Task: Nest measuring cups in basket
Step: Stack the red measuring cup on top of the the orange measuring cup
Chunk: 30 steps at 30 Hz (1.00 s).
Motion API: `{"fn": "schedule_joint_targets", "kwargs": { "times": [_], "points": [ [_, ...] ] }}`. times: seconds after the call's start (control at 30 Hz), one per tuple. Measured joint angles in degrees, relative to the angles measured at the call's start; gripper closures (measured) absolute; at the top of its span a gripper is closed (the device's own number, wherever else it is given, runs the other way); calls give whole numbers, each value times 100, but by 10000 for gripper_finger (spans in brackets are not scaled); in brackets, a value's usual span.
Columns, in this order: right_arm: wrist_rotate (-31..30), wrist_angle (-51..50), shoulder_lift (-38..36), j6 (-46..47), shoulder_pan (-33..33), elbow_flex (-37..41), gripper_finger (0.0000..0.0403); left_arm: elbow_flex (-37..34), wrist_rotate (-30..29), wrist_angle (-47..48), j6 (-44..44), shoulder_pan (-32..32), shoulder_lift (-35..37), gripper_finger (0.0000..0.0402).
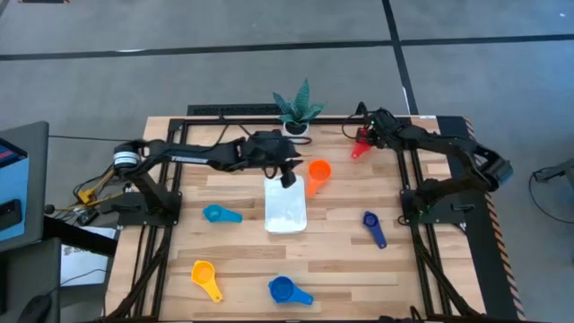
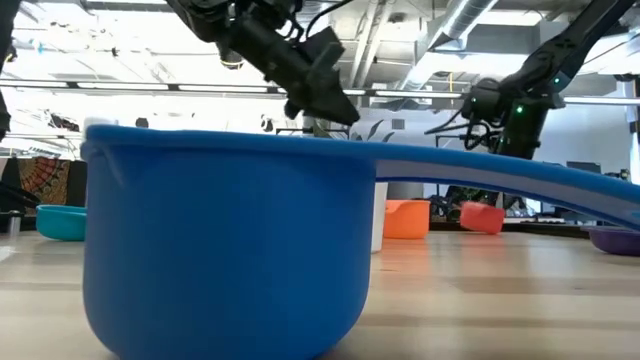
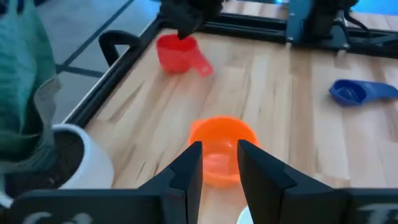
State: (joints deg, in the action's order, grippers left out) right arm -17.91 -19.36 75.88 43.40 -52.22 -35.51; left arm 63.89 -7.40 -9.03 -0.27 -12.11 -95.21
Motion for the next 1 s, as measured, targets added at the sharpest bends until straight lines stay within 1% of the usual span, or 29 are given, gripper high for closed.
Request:
{"fn": "schedule_joint_targets", "kwargs": {
  "times": [0.17, 0.4, 0.63, 0.73, 0.87, 1.0],
  "points": [
    [-183, -1, 223, -64, 24, -50, 287, -295, -7, 89, -167, 58, 130, 296],
    [-289, -37, 247, -84, 78, -50, 317, -327, -75, 52, -248, 124, 130, 283],
    [-289, -43, 247, -189, 78, -50, 311, -327, -82, 50, -249, 142, 130, 282],
    [-292, -64, 316, -206, 107, -52, 315, -327, -80, 27, -248, 142, 130, 282],
    [-320, -79, 440, -214, 244, -52, 342, -327, -80, 23, -250, 142, 130, 282],
    [-356, -2, 435, -323, 459, -55, 380, -327, -82, 167, -256, 153, 130, 282]
  ]
}}
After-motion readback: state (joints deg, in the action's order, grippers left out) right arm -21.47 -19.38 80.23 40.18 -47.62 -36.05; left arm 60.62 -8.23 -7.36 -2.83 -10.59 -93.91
